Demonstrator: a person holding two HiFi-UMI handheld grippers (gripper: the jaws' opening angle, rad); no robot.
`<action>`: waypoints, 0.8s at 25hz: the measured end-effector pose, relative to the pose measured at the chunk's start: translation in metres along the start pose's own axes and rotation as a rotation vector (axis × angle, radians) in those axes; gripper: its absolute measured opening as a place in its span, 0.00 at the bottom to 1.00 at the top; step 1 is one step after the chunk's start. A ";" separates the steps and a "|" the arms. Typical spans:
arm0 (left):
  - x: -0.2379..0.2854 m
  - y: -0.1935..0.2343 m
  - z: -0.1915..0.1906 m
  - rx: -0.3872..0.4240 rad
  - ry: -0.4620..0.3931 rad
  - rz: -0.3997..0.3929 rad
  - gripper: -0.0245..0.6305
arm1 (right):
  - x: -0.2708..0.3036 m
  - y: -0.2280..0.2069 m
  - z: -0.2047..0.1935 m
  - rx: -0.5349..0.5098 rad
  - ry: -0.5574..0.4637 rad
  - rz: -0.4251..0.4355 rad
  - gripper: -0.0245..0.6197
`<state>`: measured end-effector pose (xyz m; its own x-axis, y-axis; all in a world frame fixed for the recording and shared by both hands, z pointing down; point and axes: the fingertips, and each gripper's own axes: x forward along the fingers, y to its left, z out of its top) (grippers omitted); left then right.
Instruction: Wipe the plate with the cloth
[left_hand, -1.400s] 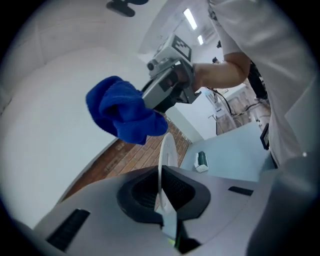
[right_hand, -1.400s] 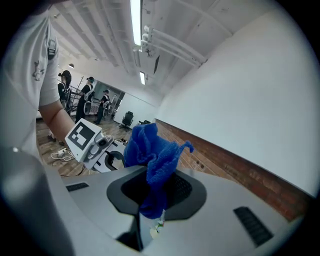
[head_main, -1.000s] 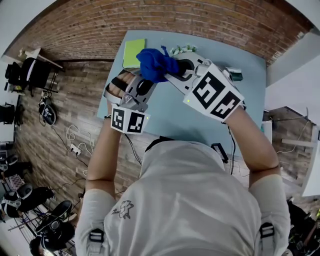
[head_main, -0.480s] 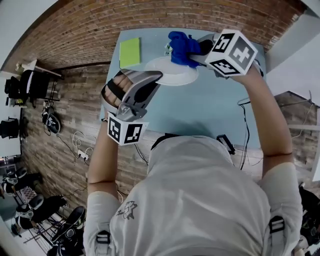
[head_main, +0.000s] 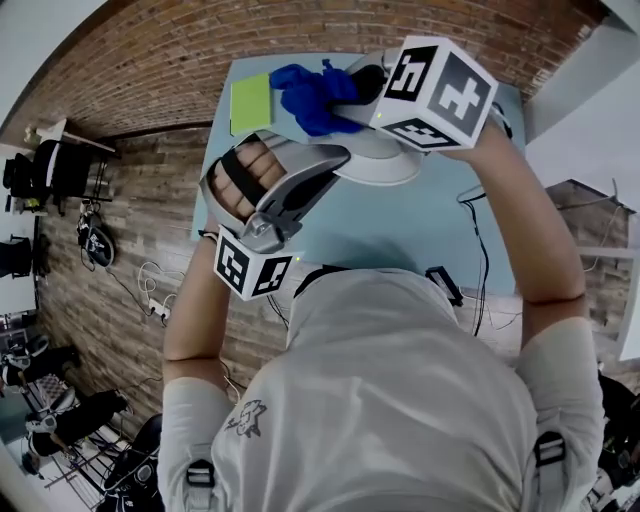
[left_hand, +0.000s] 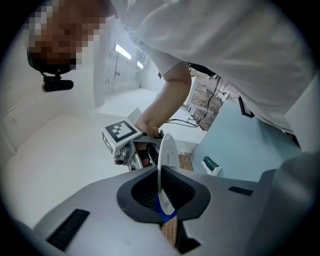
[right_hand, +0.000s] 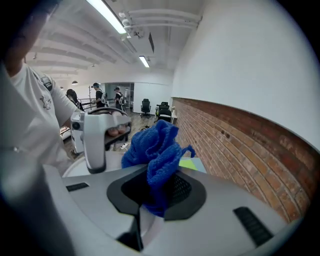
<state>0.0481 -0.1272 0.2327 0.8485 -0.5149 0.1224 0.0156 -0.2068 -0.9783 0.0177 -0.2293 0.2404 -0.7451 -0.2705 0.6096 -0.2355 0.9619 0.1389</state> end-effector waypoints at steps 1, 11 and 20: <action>0.001 0.000 -0.002 0.000 0.006 0.001 0.06 | -0.003 0.007 0.006 -0.008 -0.019 0.012 0.14; -0.017 0.007 -0.067 -0.034 0.162 0.025 0.06 | -0.035 0.048 0.009 -0.037 -0.088 0.051 0.14; -0.033 0.015 -0.041 0.002 0.124 0.060 0.06 | -0.024 -0.007 -0.049 0.110 0.023 0.008 0.14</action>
<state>-0.0011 -0.1474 0.2207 0.7761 -0.6251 0.0830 -0.0324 -0.1710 -0.9847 0.0683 -0.2279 0.2628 -0.7333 -0.2610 0.6279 -0.2977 0.9534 0.0487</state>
